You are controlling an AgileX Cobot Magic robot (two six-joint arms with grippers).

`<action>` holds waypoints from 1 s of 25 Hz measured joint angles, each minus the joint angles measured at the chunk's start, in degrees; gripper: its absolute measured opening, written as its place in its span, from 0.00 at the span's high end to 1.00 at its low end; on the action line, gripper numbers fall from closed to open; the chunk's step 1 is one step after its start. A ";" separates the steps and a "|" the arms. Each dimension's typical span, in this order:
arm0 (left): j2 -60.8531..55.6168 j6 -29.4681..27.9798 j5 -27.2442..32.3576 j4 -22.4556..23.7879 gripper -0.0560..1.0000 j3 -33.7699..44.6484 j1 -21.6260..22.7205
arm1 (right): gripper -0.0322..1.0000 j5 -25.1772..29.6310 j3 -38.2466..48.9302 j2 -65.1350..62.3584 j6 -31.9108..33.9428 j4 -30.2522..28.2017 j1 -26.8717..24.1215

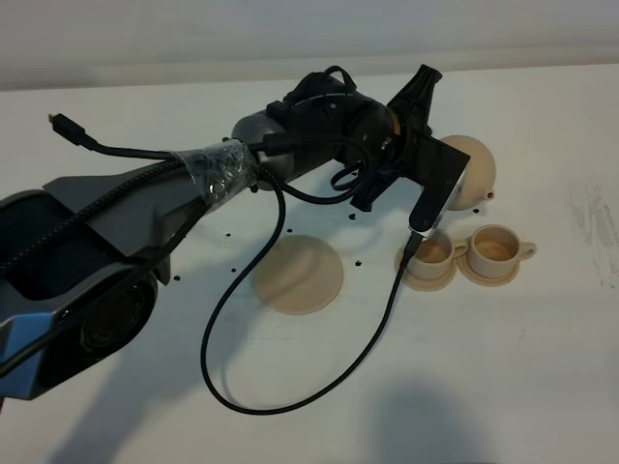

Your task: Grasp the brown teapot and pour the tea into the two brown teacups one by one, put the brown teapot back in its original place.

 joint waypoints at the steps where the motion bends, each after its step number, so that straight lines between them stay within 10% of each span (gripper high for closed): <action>1: 0.13 0.22 -0.34 0.06 0.87 0.00 -0.15 | 0.77 -0.02 0.00 0.00 0.00 0.00 0.00; 25: 0.14 6.52 -1.02 0.00 0.87 0.00 -1.10 | 0.77 -0.02 0.00 0.00 -0.05 0.00 0.00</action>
